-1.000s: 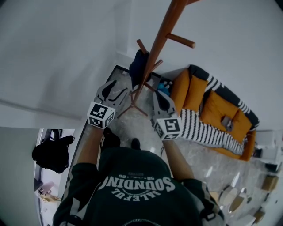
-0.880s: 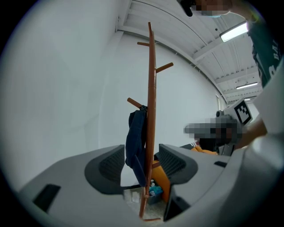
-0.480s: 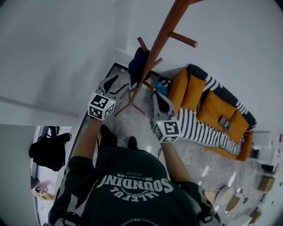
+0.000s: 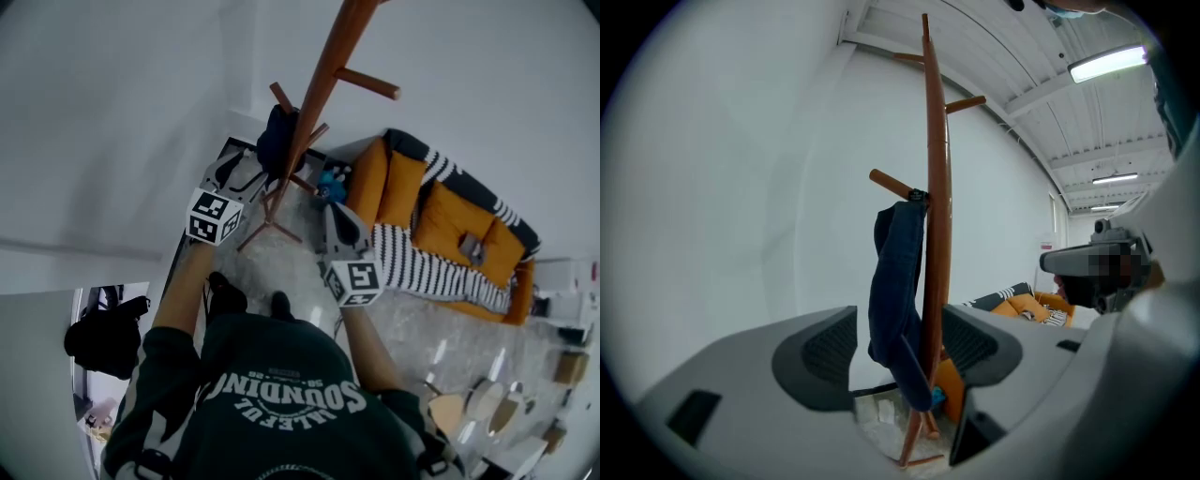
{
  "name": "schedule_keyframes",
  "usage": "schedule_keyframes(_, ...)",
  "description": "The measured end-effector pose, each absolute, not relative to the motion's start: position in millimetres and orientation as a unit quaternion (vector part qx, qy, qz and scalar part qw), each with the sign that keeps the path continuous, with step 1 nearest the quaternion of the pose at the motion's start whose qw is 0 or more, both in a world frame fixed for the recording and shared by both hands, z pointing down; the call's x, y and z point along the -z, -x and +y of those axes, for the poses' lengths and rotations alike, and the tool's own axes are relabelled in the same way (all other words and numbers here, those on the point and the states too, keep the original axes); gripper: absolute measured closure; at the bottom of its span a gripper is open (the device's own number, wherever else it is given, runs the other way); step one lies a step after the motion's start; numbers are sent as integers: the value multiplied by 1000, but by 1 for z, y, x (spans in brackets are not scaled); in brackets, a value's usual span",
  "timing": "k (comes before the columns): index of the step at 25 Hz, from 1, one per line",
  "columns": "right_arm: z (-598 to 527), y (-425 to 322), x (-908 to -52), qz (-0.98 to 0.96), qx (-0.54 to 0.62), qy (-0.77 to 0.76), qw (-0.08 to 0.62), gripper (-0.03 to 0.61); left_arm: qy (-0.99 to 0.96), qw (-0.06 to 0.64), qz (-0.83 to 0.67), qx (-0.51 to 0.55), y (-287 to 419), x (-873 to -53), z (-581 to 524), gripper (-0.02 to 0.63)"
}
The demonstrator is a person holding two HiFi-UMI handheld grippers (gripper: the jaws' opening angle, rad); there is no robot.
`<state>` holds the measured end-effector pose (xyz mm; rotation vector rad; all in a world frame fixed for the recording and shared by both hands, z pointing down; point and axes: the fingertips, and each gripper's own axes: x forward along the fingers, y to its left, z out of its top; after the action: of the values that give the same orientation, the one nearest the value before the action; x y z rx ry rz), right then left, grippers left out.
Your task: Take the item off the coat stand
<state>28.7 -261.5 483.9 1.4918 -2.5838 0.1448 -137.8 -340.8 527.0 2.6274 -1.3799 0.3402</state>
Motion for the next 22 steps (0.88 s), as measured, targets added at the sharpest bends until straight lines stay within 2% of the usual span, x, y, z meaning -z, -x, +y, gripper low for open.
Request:
schedule_keyframes(6,-264,-46,-488,-846,-52,-525,76,578,-881,75,-450,-127,129,-536,-367,331)
schedule_keyframes(18,-272,-78,-491,-818,-62,-569,62,578,-877,121,-437,-156,114,-565,-401,337)
schedule_keyframes(19,-273,-78,-490,-818,-62,-568,64,578,-878,122,-436,-158,113,-566,-402,347)
schedule_keyframes(21,-276,-78,-489,-819,-62,-566,65,578,-877,118,-438,-159,113,-567,-404,434)
schedule_keyframes(22,-277,-79,-489,-819,-61,-566,66,578,-876,114,-440,-160,114,-566,-404,454)
